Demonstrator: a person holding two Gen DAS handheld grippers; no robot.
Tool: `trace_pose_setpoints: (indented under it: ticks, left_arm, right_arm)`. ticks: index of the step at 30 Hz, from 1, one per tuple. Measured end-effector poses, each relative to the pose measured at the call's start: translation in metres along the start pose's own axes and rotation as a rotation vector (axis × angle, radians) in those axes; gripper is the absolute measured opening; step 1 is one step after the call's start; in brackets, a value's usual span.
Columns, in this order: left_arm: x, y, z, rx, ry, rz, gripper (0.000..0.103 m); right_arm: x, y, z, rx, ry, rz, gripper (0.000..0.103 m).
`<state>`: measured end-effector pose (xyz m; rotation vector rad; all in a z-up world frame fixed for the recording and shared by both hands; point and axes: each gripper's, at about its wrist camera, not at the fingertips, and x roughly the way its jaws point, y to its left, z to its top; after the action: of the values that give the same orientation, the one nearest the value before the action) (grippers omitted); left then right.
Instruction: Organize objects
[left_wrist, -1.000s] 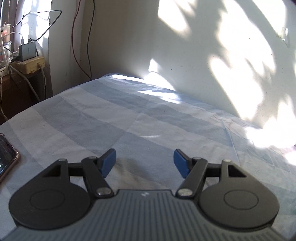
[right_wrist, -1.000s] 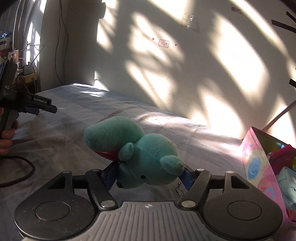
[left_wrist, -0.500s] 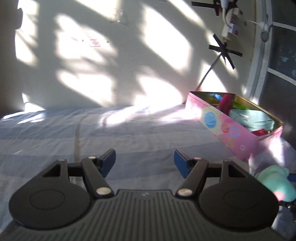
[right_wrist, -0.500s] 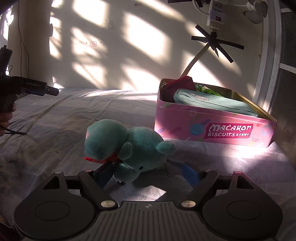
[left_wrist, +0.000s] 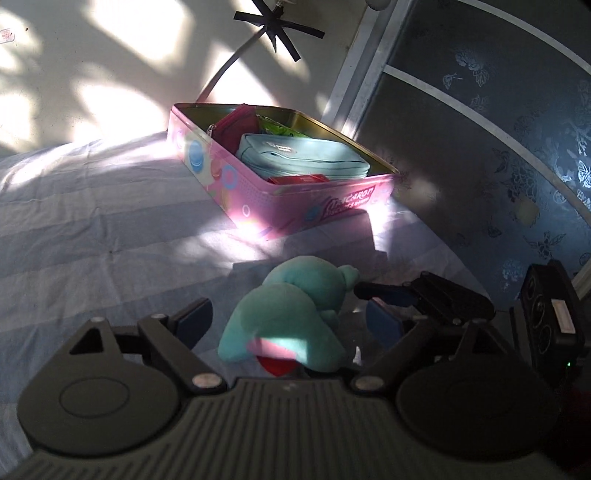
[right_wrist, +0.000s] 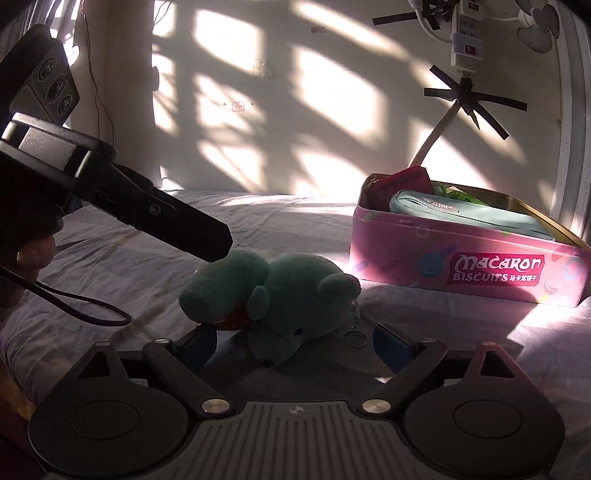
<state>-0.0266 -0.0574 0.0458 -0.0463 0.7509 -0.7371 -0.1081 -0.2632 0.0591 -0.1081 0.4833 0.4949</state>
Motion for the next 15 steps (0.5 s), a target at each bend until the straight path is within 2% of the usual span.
trace_pose_setpoints:
  ticks: [1,3,4,5,7,9,12,15]
  left_arm:
    - [0.005,-0.002,0.001,-0.001,0.008,0.006,0.088]
    - [0.014,-0.002,0.002,-0.009,0.037,0.012,0.076]
    - [0.021,0.000,0.002,-0.016,0.064,0.019,0.065]
    - [0.027,0.002,0.001,-0.019,0.075,0.042,0.063]
    - [0.030,0.006,0.002,-0.036,0.073,0.036,0.059]
    - [0.028,0.005,0.009,-0.025,0.069,0.050,0.057]
    - [0.018,-0.005,0.028,0.029,0.021,0.054,0.057]
    - [0.014,-0.021,0.054,0.092,-0.044,0.044,0.057]
  right_arm:
    - [0.005,0.000,0.002,-0.009,0.010,0.014,0.091]
    - [0.015,0.002,0.005,-0.031,0.023,0.040,0.091]
    - [0.019,0.003,0.007,-0.045,0.026,0.045,0.092]
    - [0.024,0.004,0.009,-0.063,0.028,0.050,0.092]
    - [0.031,0.006,0.011,-0.075,0.024,0.053,0.091]
    - [0.033,0.005,0.014,-0.070,0.001,0.057,0.082]
    - [0.022,0.000,0.024,-0.058,-0.088,0.028,0.080]
    - [0.010,-0.010,0.035,-0.058,-0.185,-0.037,0.080]
